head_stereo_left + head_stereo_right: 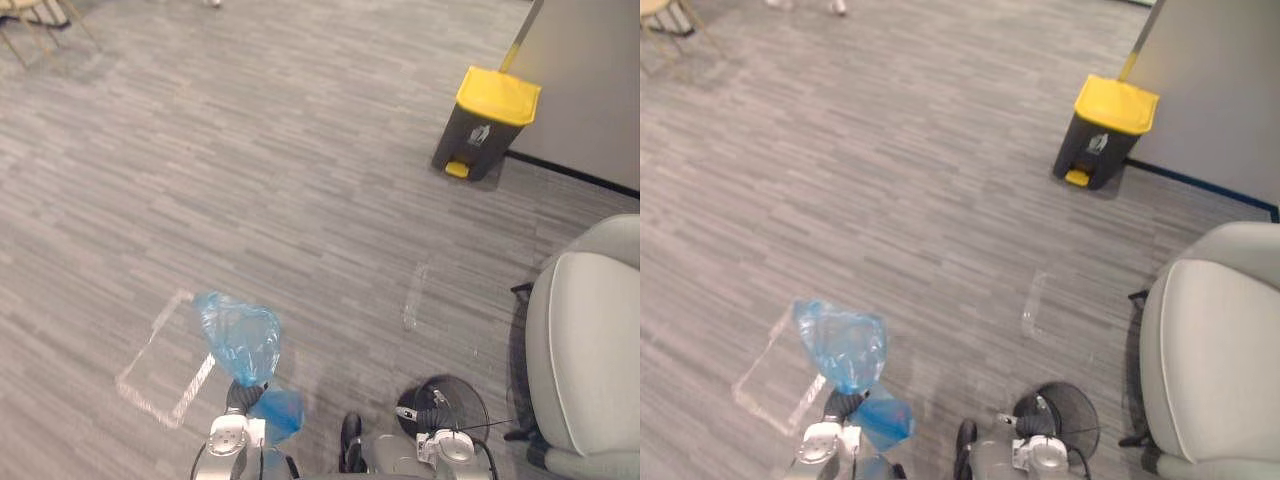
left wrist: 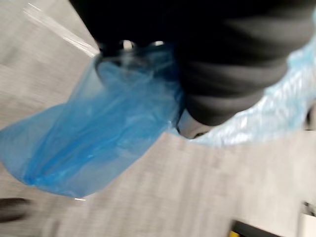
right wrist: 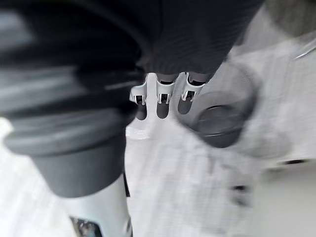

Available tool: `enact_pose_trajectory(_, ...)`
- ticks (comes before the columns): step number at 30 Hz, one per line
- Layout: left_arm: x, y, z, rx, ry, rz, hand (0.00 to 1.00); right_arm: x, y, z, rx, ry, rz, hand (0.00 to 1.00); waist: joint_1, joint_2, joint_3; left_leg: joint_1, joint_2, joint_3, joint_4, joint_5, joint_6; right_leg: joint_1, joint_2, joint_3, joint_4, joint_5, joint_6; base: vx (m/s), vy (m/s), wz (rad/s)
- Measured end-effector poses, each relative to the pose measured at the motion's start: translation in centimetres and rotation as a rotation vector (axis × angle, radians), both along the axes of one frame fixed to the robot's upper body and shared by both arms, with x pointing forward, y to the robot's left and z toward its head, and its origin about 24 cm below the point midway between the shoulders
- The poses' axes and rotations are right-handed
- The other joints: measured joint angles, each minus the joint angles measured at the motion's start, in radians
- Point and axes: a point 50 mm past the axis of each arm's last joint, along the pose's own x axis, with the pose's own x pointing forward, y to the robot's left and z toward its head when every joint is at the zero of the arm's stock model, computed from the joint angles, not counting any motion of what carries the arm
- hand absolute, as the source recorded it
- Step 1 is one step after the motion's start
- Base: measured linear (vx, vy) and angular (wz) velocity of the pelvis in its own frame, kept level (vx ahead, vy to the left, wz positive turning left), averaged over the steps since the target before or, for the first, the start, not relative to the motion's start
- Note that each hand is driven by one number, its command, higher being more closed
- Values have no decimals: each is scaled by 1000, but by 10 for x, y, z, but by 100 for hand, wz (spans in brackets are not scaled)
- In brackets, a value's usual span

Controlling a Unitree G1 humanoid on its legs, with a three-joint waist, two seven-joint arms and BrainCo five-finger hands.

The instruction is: Gather rubbish on tea table into small bin, then transfer packed bag to large trash can.

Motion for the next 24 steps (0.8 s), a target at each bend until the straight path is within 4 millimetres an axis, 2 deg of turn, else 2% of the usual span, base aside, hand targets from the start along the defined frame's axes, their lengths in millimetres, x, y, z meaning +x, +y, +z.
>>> enact_pose_trajectory(1,2,-1,1,-4,-5,-1,100,-1,0,0,2,3,-7,0,3,-3,3,-40,0,-27,-105,0,-7,25,-19,26,-12,-19,26,372,250,-65)
enact_pose_trajectory(2,2,-3,0,-13,-1,-1,100,-3,-2,-1,1,10,-26,0,4,-8,5,-56,-26,-65,-265,24,-30,46,-45,53,-7,-42,55,380,289,-58)
enact_pose_trajectory(3,2,-4,0,-16,0,-1,100,-4,-3,-2,0,16,-30,0,4,-8,5,-56,-37,-85,-327,44,-37,51,-52,61,-4,-54,68,390,374,-54)
enact_pose_trajectory(4,-1,-8,-3,-29,14,1,100,-9,-9,-3,-17,30,-40,0,4,12,0,-29,-63,-172,-551,148,-82,55,-57,89,14,-93,115,291,331,-54)
enact_pose_trajectory(5,-3,-9,-6,-32,28,2,100,-10,-12,-5,-25,44,-38,0,7,13,1,-7,-72,-187,-571,253,-119,57,-62,116,21,-111,138,353,405,-69)
enact_pose_trajectory(6,-6,-3,-9,-11,53,1,100,-13,-1,-11,2,82,-22,0,8,-18,-13,8,-108,-157,-581,235,-110,58,-97,144,14,-113,144,367,319,-46)
enact_pose_trajectory(7,-3,3,-8,10,49,1,100,-15,5,-12,20,86,-22,0,2,-44,-25,11,-143,-153,-577,204,-97,52,-108,159,20,-111,143,390,272,-29)
enact_pose_trajectory(8,-3,4,-8,13,50,2,100,-17,6,-14,22,95,-21,0,6,-49,-28,12,-154,-148,-561,183,-87,52,-115,156,23,-112,145,399,204,-29)
enact_pose_trajectory(9,-1,5,-7,18,45,2,100,-17,4,-15,18,106,-19,0,10,-60,-36,24,-169,-128,-523,135,-74,49,-135,178,57,-115,151,381,233,-62)
enact_pose_trajectory(10,-4,7,-9,22,55,8,100,-13,2,-13,10,94,-15,0,12,-51,-33,56,-173,-84,-508,93,-67,13,-147,228,149,-119,156,454,291,-107)
enact_pose_trajectory(11,-9,10,-11,29,70,15,100,-8,3,-11,9,80,-10,0,15,-45,-31,111,-172,-29,-520,78,-47,-57,-157,263,315,-111,182,374,235,-91)
enact_pose_trajectory(12,-10,10,-11,30,73,16,100,-7,3,-11,10,79,-10,0,14,-44,-31,119,-173,-23,-523,75,-46,-67,-158,265,335,-108,189,370,168,-84)
enact_pose_trajectory(13,-13,12,-13,38,85,15,100,-6,5,-11,10,78,2,0,7,-43,-30,172,-185,4,-548,62,-31,-139,-176,262,499,-62,292,387,115,-48)
enact_pose_trajectory(14,-12,14,-12,49,85,6,100,-4,7,-11,11,78,16,0,-1,-31,-23,232,-190,16,-587,54,-24,-222,-179,235,665,-62,305,396,101,-46)
enact_pose_trajectory(15,-11,14,-12,52,85,3,100,-5,7,-11,9,83,22,0,-7,-26,-19,260,-189,20,-612,54,-24,-257,-180,204,717,-82,265,416,73,-38)
enact_pose_trajectory(16,-10,16,-11,63,81,-4,100,-2,4,-9,-1,69,29,0,-13,-12,-10,318,-185,33,-663,55,-25,-329,-179,118,770,-122,193,510,6,-47)
enact_pose_trajectory(17,-8,19,-11,73,86,-9,100,5,1,-7,-23,62,59,0,-17,7,3,373,-167,40,-703,55,-25,-387,-172,-1,744,-157,125,520,-23,-51)
enact_pose_trajectory(19,-3,23,-11,88,88,-11,100,11,-2,-5,-40,52,78,0,-23,16,9,415,-145,56,-719,55,-25,-461,-151,-130,616,-162,87,507,-115,-23)
enact_pose_trajectory(20,-1,25,-12,95,95,-13,100,15,-2,-2,-43,35,80,0,-38,13,10,445,-138,53,-732,55,-25,-492,-126,-172,443,-100,69,509,-154,8)
enact_pose_trajectory(21,-2,28,-13,102,104,-15,100,16,-1,-2,-44,35,85,0,-51,-1,11,476,-146,50,-743,54,-26,-477,-107,-181,274,-7,66,450,-143,22)
enact_pose_trajectory(22,-2,32,-13,115,108,-15,100,13,0,-4,-46,44,92,0,-57,-24,11,507,-170,42,-751,53,-43,-458,-104,-174,167,126,32,580,-142,-1)
enact_pose_trajectory(23,-3,23,-18,90,130,-16,100,21,-5,0,-74,26,104,0,-52,27,24,538,-127,22,-749,51,-81,-445,-63,-164,217,160,-59,552,-141,-13)
enact_pose_trajectory(24,-1,22,-17,87,124,-19,100,25,-9,3,-89,17,106,0,-54,27,25,531,-129,4,-739,74,-95,-460,-66,-157,252,120,-56,617,-187,-23)
